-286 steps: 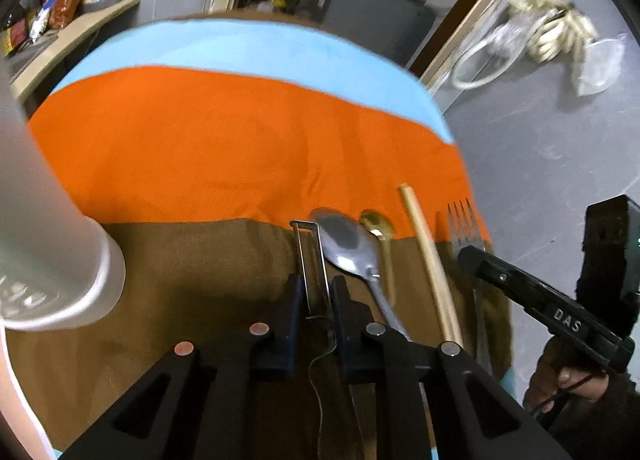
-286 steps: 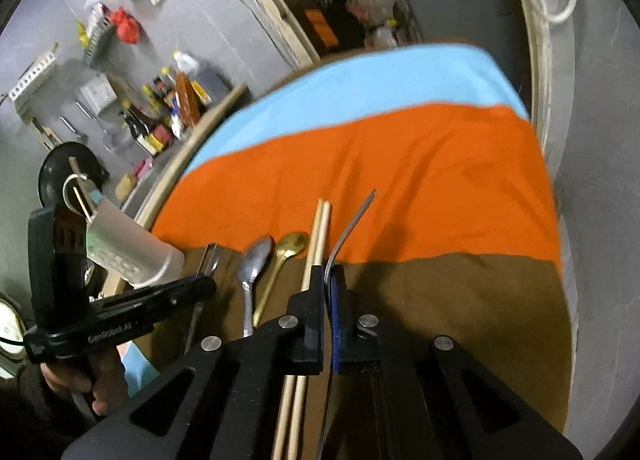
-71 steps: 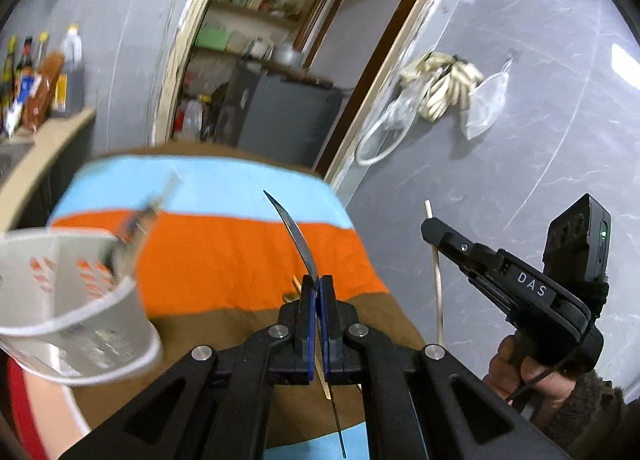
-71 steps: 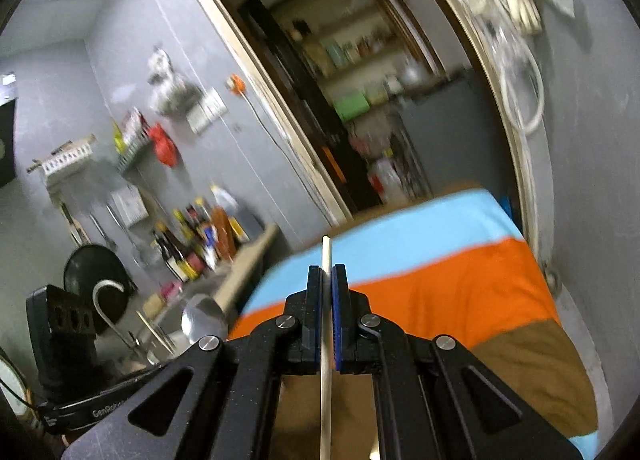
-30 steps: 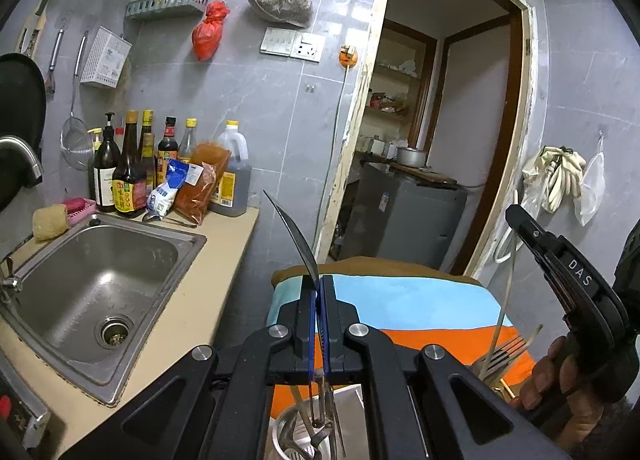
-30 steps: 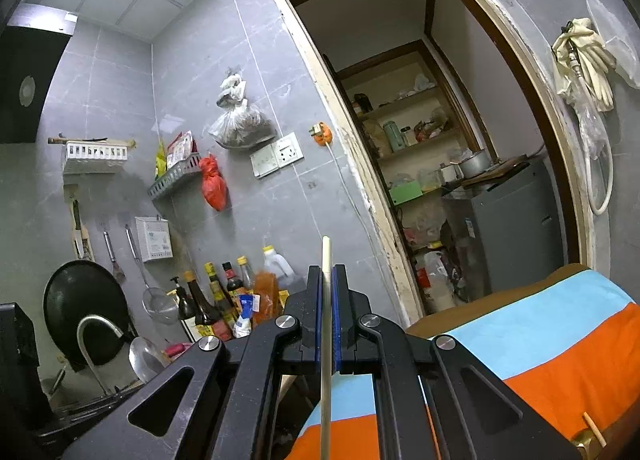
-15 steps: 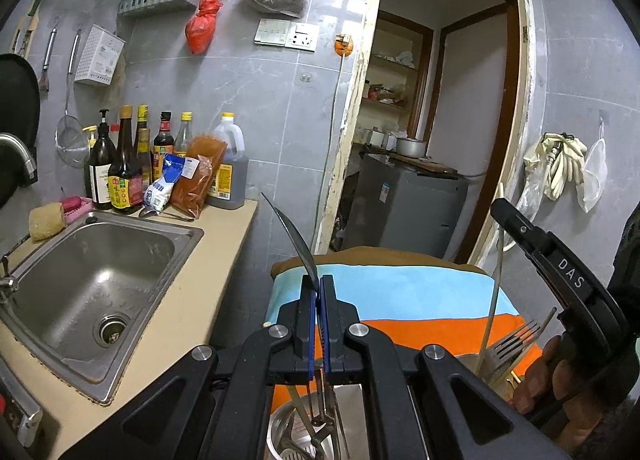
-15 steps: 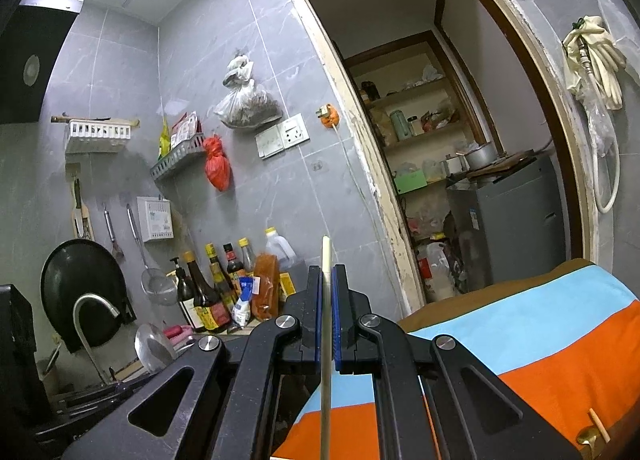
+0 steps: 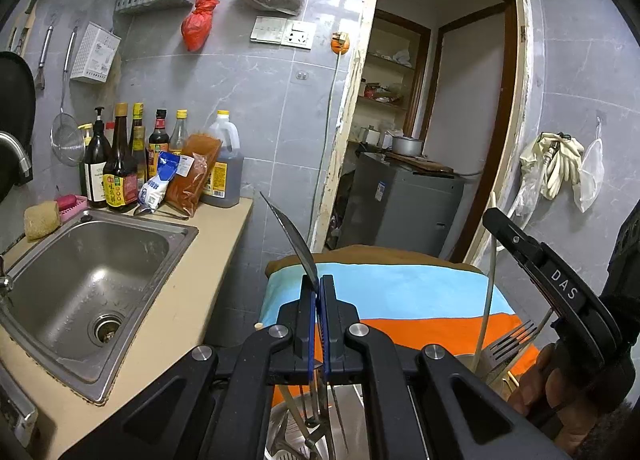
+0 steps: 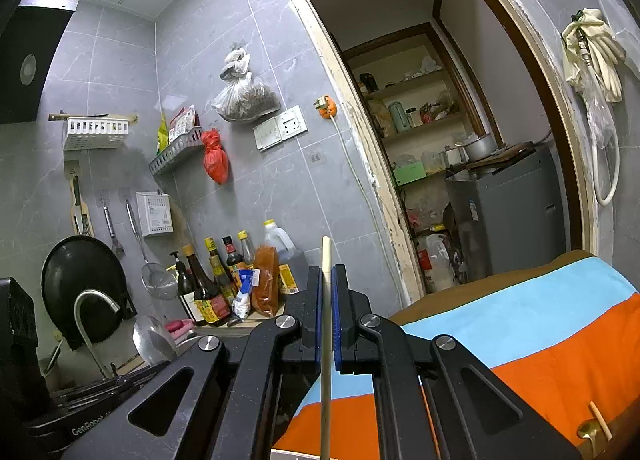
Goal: Organize utensils
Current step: 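Lift both held utensils over the white caddy and open both tools to drop them, then move both open tools back down to the last utensils on the cloth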
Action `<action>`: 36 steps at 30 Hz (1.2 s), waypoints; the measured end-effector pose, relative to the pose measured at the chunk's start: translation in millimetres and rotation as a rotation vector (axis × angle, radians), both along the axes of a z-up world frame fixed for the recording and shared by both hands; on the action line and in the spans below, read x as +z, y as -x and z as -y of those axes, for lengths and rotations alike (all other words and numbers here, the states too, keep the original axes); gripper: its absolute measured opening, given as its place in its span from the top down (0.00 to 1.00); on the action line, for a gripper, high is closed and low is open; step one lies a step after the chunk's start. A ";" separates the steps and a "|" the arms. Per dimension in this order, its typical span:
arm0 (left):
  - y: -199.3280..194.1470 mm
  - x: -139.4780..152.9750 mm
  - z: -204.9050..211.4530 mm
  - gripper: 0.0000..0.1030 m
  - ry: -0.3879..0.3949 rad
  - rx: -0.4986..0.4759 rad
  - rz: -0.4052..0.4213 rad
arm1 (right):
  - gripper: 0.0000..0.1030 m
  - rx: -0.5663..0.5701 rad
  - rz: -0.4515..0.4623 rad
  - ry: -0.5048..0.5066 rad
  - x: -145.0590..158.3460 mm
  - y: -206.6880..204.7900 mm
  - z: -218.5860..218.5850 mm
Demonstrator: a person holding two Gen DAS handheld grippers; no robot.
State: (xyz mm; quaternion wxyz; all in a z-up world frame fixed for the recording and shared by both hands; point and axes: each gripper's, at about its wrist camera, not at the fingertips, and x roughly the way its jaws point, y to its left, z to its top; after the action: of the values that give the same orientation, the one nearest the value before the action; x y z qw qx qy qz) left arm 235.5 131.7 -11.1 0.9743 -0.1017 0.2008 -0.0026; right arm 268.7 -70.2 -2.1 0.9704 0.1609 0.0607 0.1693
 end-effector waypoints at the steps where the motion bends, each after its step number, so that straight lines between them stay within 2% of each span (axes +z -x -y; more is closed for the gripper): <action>1: 0.0 0.0 -0.1 0.97 0.001 -0.001 0.000 | 0.96 0.000 -0.001 0.000 -0.8 0.3 0.4; 18: 5.1 3.9 -3.1 0.96 0.028 -0.044 -0.025 | 0.95 0.029 -0.041 0.016 -0.3 16.2 6.1; 21: 8.0 6.4 -2.7 0.93 0.029 -0.055 -0.037 | 0.89 0.029 -0.040 0.018 5.7 23.0 9.4; 26: 14.7 12.8 -2.1 0.62 0.040 -0.060 -0.033 | 0.71 0.020 -0.031 0.010 18.6 35.3 20.9; 27: 17.1 15.6 -1.7 0.60 0.048 -0.060 -0.026 | 0.68 0.016 -0.029 0.013 21.9 38.7 23.9; 29: 18.5 20.3 0.1 0.55 0.048 -0.059 -0.025 | 0.54 0.006 -0.024 0.016 29.2 45.2 31.0; 30: 19.3 23.2 2.1 0.53 0.045 -0.060 -0.023 | 0.52 0.003 -0.021 0.017 32.7 46.8 33.9; 35: 25.3 43.5 15.5 0.28 0.043 -0.058 0.022 | 0.31 -0.030 0.003 0.048 53.2 61.0 53.6; 36: 26.7 47.8 19.2 0.26 0.045 -0.055 0.033 | 0.29 -0.038 0.009 0.055 57.2 63.4 57.6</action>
State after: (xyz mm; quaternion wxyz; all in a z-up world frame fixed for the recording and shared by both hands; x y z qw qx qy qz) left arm 208.8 112.5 36.7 0.9745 -0.1180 0.1873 -0.0358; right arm 205.3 -127.8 55.1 0.9778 0.1347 0.0578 0.1499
